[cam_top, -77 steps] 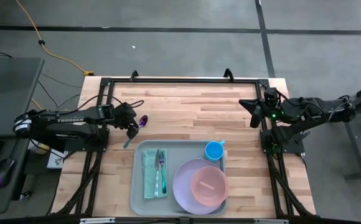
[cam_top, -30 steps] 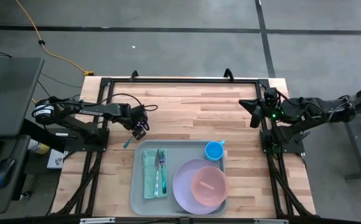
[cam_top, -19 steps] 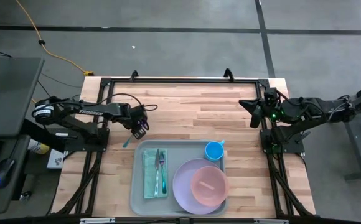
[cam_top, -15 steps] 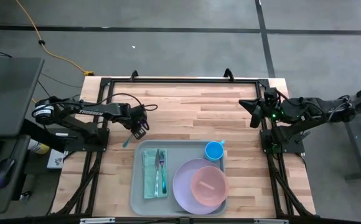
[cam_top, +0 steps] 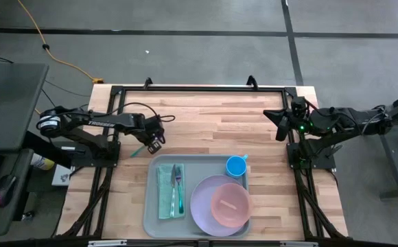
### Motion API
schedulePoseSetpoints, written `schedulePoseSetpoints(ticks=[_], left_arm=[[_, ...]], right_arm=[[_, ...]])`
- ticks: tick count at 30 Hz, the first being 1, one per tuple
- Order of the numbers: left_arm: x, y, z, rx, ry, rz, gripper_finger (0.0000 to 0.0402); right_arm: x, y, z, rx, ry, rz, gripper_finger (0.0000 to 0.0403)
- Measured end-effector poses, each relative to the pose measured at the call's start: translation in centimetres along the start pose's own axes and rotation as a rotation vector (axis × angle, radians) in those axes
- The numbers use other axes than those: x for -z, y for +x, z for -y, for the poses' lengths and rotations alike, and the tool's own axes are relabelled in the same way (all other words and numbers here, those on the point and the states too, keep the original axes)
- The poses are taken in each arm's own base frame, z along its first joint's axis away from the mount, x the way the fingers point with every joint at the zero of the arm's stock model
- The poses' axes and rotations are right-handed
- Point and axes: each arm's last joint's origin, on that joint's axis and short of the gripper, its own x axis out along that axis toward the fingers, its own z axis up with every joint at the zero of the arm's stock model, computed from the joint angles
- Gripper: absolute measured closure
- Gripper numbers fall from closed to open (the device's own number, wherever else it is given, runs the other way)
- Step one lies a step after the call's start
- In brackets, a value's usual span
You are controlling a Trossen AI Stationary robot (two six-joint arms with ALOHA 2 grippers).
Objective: Set up tray
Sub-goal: Put the violet spoon on the light blue napkin to the left of the green patterned knife
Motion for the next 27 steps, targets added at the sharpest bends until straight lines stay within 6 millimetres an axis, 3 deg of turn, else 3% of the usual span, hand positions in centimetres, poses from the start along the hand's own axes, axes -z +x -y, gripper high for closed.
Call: schedulePoseSetpoints(ticks=[7,16,21,27], left_arm=[[-1.5,-1.5,0.5,0.016,0.041,0.016,0.0390],[-2.8,-5.8,1.0,0.127,0.097,0.095,0.0390],[-2.1,-9.5,0.6,0.235,0.080,0.258,0.0390],[0.4,-13.9,-0.7,0.324,-0.022,0.463,0.0390]], right_arm=[[0.0,0.0,0.0,0.000,-0.002,0.000,0.0403],[0.0,0.0,-0.1,-0.019,-0.011,-0.016,0.0403],[0.1,0.0,-0.1,-0.026,-0.022,-0.021,0.0403],[0.1,0.0,-0.1,-0.031,-0.040,-0.025,0.0403]])
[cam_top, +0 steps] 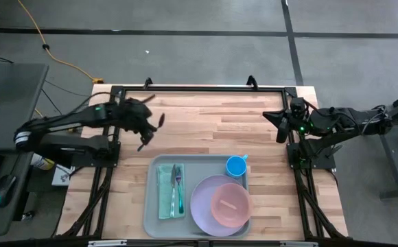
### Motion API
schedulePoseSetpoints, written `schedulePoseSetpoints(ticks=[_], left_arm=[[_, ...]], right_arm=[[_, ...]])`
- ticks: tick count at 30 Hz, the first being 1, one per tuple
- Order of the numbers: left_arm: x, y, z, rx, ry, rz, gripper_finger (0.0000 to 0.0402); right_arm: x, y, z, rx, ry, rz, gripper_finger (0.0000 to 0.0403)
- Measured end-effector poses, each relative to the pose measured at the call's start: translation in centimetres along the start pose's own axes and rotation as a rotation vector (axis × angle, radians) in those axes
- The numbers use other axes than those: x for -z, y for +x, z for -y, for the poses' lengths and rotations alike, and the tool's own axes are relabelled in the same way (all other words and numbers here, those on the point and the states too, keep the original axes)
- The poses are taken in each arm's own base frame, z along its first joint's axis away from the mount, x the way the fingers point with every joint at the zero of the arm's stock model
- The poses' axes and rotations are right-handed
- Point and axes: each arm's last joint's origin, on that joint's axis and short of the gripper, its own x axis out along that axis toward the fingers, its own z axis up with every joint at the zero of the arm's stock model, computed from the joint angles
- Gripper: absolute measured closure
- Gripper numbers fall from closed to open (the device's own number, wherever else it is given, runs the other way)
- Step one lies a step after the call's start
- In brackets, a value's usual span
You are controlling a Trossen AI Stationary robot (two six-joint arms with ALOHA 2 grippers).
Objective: Set up tray
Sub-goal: Put the violet spoon on the light blue napkin to the left of the green patterned knife
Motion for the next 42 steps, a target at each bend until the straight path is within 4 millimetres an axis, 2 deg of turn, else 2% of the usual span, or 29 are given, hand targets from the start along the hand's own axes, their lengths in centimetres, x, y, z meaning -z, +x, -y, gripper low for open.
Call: schedulePoseSetpoints(ticks=[4,9,17,25,32,42], left_arm=[[1.1,-3.2,-0.3,0.016,-0.093,0.106,0.0390],[2.4,-6.2,-0.7,0.056,-0.189,0.231,0.0390],[4.1,-9.3,-1.2,0.143,-0.253,0.388,0.0390],[3.0,-9.6,0.0,0.314,-0.194,0.431,0.0390],[3.1,-9.1,1.6,0.326,-0.169,0.418,0.0390],[4.8,-7.1,6.3,0.275,-0.141,0.352,0.0390]], right_arm=[[0.0,0.0,0.0,0.000,-0.005,0.000,0.0403],[0.0,0.0,0.0,0.000,-0.024,0.000,0.0403],[0.0,0.0,0.0,0.005,-0.035,0.004,0.0403],[0.0,0.0,0.1,0.015,-0.042,0.011,0.0403],[0.0,0.0,0.0,0.016,-0.024,0.011,0.0403],[-0.1,0.0,0.1,0.033,-0.023,0.023,0.0403]])
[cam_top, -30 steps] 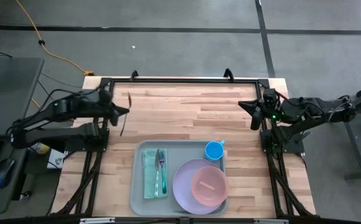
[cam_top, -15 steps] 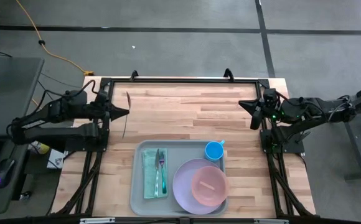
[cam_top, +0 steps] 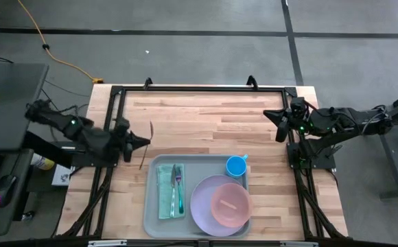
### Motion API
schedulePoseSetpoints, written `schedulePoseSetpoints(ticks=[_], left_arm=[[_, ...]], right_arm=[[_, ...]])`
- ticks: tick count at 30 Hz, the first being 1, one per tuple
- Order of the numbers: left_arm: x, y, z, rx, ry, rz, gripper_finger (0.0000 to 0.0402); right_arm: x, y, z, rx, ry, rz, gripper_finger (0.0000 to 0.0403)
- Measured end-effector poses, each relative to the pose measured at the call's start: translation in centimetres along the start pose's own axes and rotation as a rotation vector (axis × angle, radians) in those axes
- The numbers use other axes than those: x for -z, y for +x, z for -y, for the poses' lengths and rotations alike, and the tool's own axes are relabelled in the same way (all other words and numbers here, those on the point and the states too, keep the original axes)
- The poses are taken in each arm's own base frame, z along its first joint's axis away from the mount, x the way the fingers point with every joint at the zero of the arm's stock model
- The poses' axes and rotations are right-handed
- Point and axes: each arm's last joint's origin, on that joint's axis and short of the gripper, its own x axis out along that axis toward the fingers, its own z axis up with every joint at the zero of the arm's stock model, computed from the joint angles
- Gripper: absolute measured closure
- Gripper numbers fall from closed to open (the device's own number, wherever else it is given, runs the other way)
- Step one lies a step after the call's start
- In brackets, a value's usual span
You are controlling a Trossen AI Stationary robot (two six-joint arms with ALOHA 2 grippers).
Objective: Set up tray
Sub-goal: Put the violet spoon on the light blue napkin to the left of the green patterned knife
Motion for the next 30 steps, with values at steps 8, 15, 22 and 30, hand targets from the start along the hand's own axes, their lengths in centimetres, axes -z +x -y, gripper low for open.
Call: schedulePoseSetpoints(ticks=[8,15,22,30], left_arm=[[4.5,1.1,1.1,-0.196,-0.053,-0.041,0.0390],[8.4,3.2,1.4,-0.405,-0.150,-0.149,0.0390],[10.0,6.2,2.1,-0.464,-0.187,-0.190,0.0390],[11.5,8.5,2.4,-0.492,-0.198,-0.206,0.0390]], right_arm=[[0.0,0.0,0.0,0.001,-0.006,0.001,0.0403],[0.0,0.0,0.0,0.000,-0.009,0.000,0.0402],[0.0,0.0,0.0,0.000,-0.007,0.000,0.0403],[0.1,0.0,-0.1,-0.034,0.031,-0.025,0.0403]])
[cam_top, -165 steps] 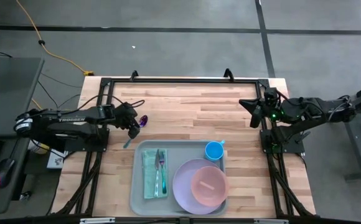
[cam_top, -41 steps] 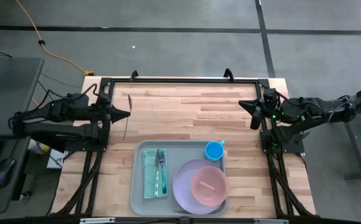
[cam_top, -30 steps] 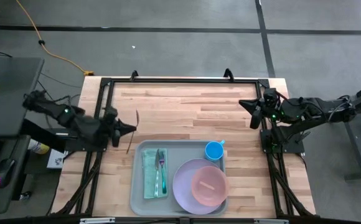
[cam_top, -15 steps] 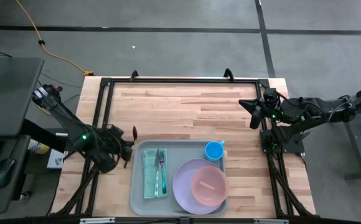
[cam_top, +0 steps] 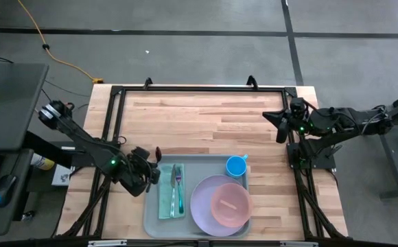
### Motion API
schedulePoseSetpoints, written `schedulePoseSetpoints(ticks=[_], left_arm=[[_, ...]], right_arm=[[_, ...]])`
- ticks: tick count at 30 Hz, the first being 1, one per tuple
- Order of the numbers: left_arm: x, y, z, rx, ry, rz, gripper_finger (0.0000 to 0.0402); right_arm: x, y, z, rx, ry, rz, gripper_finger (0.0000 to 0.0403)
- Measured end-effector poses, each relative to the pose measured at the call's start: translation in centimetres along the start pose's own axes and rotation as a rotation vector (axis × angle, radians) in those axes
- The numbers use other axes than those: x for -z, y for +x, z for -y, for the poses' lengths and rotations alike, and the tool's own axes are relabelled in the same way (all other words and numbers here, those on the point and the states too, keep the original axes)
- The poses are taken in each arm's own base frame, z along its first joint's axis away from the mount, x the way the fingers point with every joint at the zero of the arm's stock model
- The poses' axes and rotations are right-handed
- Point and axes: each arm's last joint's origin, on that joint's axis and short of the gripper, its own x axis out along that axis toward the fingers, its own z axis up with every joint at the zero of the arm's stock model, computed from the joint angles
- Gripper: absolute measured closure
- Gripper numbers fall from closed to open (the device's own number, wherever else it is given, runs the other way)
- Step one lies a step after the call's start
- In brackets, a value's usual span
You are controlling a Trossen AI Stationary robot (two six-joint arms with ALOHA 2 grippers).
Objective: Set up tray
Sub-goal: Put the violet spoon on the light blue napkin to the left of the green patterned knife
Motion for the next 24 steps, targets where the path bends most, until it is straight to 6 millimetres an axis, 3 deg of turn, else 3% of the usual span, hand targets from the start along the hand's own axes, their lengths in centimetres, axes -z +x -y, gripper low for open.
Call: schedulePoseSetpoints(ticks=[16,24], left_arm=[[2.0,1.6,1.1,0.015,0.009,-0.031,0.0390],[0.4,2.9,5.0,-0.076,-0.049,-0.022,0.0390]], right_arm=[[0.1,0.0,-0.1,-0.043,0.040,-0.031,0.0403],[0.2,-0.1,-0.2,-0.107,-0.050,-0.073,0.0403]])
